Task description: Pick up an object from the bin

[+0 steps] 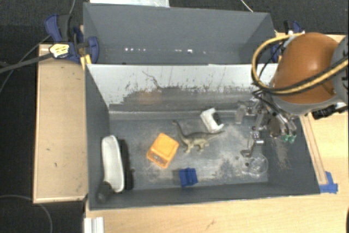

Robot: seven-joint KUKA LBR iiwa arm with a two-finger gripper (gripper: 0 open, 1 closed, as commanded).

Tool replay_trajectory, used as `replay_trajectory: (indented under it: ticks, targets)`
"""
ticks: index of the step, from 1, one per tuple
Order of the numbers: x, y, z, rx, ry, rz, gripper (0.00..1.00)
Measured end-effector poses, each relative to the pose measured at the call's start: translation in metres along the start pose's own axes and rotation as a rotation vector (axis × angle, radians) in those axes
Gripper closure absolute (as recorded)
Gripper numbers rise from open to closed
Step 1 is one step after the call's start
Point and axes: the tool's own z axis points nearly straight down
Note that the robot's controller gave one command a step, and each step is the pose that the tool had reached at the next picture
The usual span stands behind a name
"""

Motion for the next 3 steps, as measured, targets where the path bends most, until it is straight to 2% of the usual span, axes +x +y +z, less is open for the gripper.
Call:
replay_trajectory:
  ticks: [1,2,3]
  targets:
    - [-0.004,0.071,0.056,-0.001,0.001,0.057,0.00]
    - [-0.039,0.067,0.078,-0.002,-0.003,-0.021,0.00]
    - [-0.044,0.087,0.115,-0.001,0.001,0.217,1.00]
